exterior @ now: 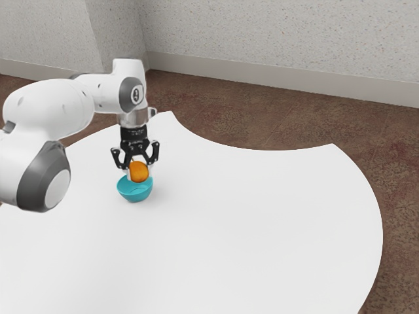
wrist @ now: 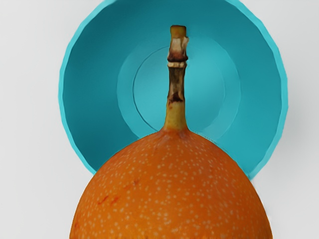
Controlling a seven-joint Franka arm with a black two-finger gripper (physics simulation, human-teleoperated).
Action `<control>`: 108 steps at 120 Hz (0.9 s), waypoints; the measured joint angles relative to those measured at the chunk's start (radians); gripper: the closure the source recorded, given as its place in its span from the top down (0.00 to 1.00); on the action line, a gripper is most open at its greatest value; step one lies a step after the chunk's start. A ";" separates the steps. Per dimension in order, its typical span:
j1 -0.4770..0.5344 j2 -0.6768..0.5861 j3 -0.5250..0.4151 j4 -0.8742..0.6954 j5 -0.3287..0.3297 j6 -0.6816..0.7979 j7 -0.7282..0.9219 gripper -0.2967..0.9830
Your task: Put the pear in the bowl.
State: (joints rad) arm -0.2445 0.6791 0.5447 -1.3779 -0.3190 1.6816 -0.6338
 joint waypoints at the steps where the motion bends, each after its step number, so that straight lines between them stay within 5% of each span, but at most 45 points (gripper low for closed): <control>1: 0.000 0.000 0.000 -0.002 0.000 -0.001 0.001 0.40; 21: 0.003 -0.001 0.006 -0.026 -0.001 -0.010 0.019 0.40; 45: 0.004 -0.003 0.027 -0.027 -0.008 -0.014 0.046 0.61; 73: 0.003 -0.020 0.016 -0.022 -0.004 -0.020 0.074 0.72; 94: -0.003 -0.309 -0.176 -0.076 0.233 -0.082 0.169 0.75; 108: -0.008 -0.536 -0.332 -0.185 0.330 -0.132 0.238 0.76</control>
State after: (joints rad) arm -0.2526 0.1428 0.2131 -1.5629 0.0112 1.5496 -0.3955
